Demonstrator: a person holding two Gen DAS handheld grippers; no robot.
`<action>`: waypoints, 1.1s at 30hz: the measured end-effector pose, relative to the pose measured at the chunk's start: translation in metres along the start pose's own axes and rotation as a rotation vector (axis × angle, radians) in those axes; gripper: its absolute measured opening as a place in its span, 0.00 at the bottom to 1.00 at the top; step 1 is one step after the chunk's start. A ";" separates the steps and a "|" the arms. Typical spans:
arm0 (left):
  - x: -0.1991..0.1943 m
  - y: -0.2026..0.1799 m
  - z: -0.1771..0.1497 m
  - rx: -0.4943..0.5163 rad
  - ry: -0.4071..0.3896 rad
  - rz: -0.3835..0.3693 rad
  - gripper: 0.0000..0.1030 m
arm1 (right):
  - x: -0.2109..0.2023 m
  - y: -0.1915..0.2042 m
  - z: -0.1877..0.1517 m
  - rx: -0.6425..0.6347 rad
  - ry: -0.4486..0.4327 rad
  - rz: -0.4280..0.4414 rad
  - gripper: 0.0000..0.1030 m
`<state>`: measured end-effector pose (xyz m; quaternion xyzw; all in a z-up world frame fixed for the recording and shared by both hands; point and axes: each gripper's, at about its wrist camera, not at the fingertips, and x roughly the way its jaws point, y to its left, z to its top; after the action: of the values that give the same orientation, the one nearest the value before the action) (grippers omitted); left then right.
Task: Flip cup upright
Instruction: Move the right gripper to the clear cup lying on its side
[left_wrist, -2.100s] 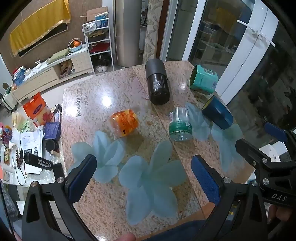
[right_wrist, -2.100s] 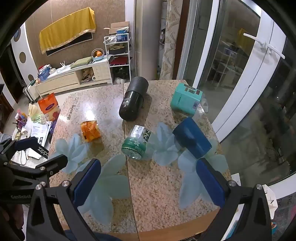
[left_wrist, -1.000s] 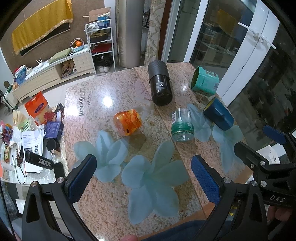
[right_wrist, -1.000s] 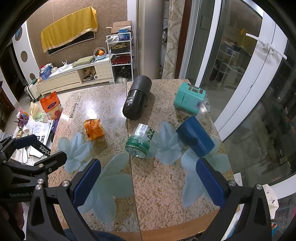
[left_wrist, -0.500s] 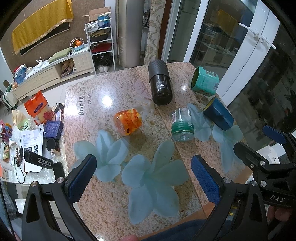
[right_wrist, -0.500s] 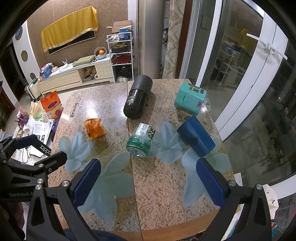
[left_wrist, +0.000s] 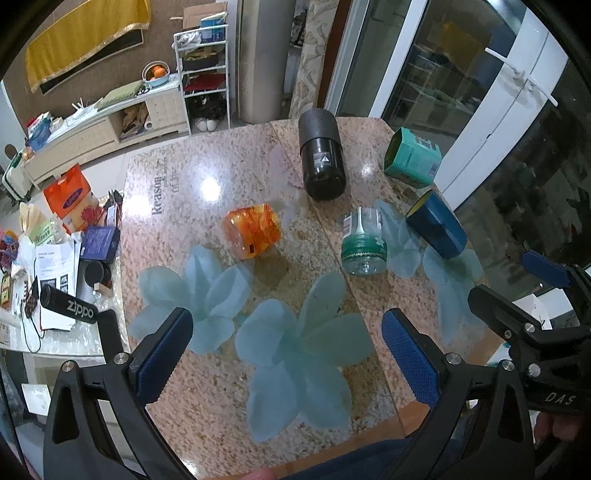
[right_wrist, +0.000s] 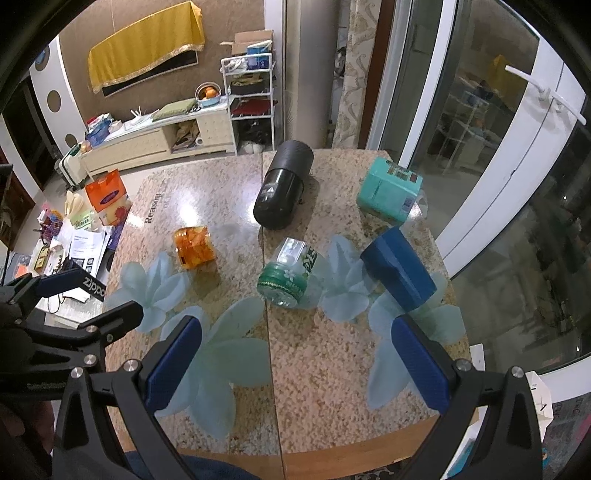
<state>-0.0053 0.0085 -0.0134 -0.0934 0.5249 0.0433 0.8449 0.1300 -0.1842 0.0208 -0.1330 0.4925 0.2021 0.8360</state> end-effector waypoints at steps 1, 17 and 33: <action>0.001 0.001 0.000 -0.004 0.007 -0.002 1.00 | 0.001 -0.001 0.000 0.001 0.010 0.003 1.00; 0.054 0.006 -0.023 -0.091 0.163 -0.010 1.00 | 0.052 -0.009 0.032 -0.003 0.189 0.114 1.00; 0.098 0.027 -0.024 -0.252 0.196 0.041 1.00 | 0.127 0.002 0.056 -0.089 0.367 0.194 1.00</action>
<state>0.0123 0.0271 -0.1145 -0.1918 0.5970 0.1165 0.7702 0.2272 -0.1328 -0.0643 -0.1562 0.6375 0.2755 0.7023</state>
